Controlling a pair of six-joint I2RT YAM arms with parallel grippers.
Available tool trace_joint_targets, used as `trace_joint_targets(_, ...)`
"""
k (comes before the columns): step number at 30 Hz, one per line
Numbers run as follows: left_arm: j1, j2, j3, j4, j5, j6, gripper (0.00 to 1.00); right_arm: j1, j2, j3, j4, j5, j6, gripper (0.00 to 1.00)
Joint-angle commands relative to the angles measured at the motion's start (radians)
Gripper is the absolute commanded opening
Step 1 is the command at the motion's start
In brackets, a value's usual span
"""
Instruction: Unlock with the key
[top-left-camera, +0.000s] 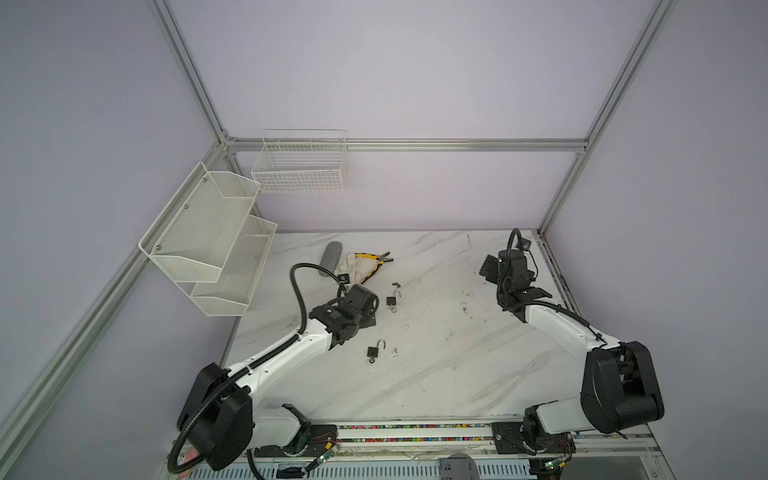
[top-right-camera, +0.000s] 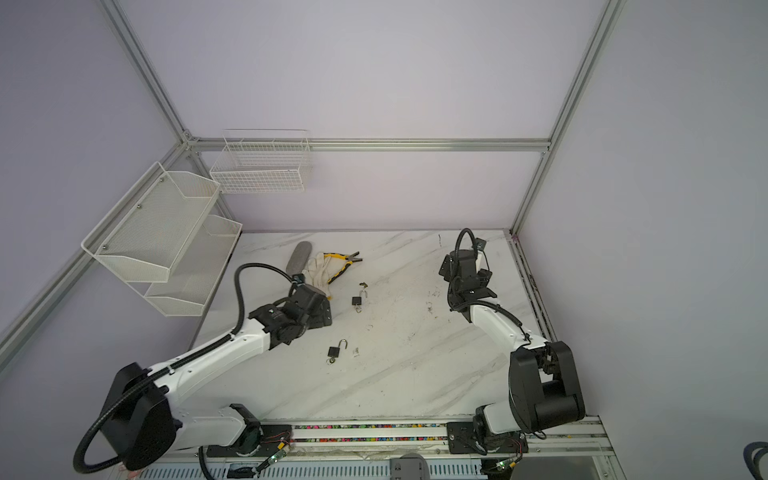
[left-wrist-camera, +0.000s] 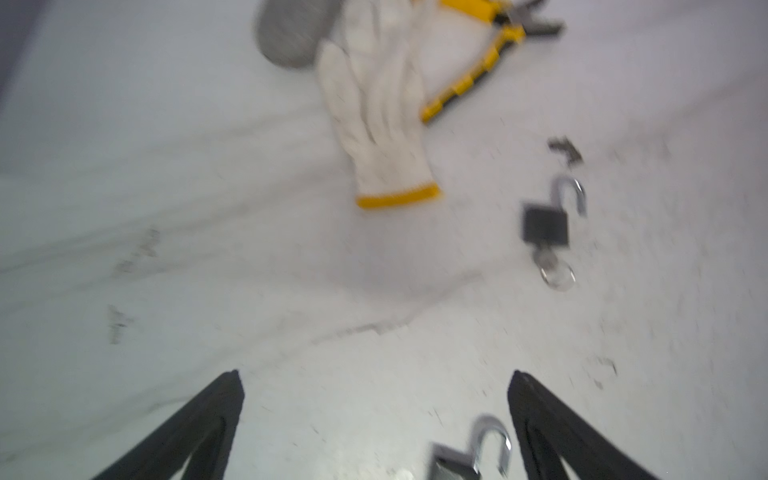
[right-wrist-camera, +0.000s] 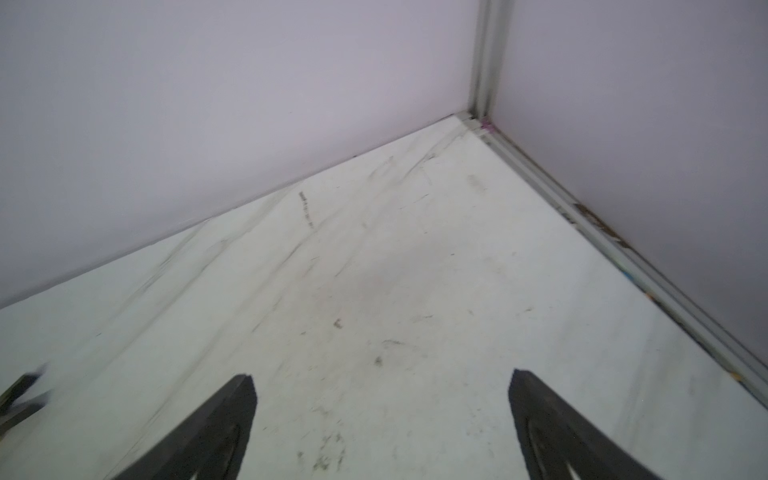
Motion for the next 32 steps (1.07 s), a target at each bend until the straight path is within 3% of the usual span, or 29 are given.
trace_joint_targets(1, 0.212, -0.082, -0.137, 0.337, -0.259, 0.248, 1.0, -0.042, 0.029, -0.116, 0.351, 0.223, -0.106, 0.97)
trace_joint_targets(2, 0.261, -0.082, -0.218, 0.495, -0.281, 0.333, 1.0, -0.053, 0.05, -0.162, 0.457, 0.219, -0.143, 0.97)
trace_joint_targets(4, 0.341, -0.045, -0.359, 0.792, -0.225, 0.469, 1.0, -0.075, 0.098, -0.217, 0.587, 0.155, -0.18, 0.97)
trace_joint_targets(9, 0.42, 0.114, -0.538, 1.308, -0.036, 0.575, 1.0, -0.096, 0.196, -0.303, 0.898, -0.083, -0.264, 0.97)
trace_joint_targets(12, 0.459, 0.152, -0.565, 1.437, 0.12, 0.571, 1.0, -0.103, 0.261, -0.356, 1.058, -0.211, -0.301, 0.97)
trace_joint_targets(15, 0.482, 0.35, -0.624, 1.741, 0.251, 0.643, 1.0, -0.103, 0.363, -0.47, 1.394, -0.309, -0.367, 0.97)
trace_joint_targets(16, 0.471, 0.351, -0.612, 1.701, 0.226, 0.645, 1.0, -0.103, 0.345, -0.443, 1.306, -0.291, -0.355, 0.97)
trace_joint_targets(17, 0.474, 0.306, -0.548, 1.49, 0.175, 0.583, 1.0, -0.103, 0.331, -0.39, 1.164, -0.252, -0.337, 0.97)
trace_joint_targets(18, 0.486, 0.29, -0.484, 1.343, 0.166, 0.545, 1.0, -0.1, 0.339, -0.404, 1.228, -0.238, -0.344, 0.97)
trace_joint_targets(21, 0.482, 0.347, -0.568, 1.621, 0.168, 0.612, 1.0, -0.1, 0.333, -0.404, 1.208, -0.234, -0.342, 0.97)
trace_joint_targets(24, 0.467, 0.306, -0.523, 1.46, 0.175, 0.59, 1.0, -0.099, 0.335, -0.408, 1.214, -0.235, -0.345, 0.97)
trace_joint_targets(32, 0.469, 0.333, -0.546, 1.551, 0.182, 0.617, 1.0, -0.099, 0.338, -0.409, 1.225, -0.236, -0.347, 0.97)
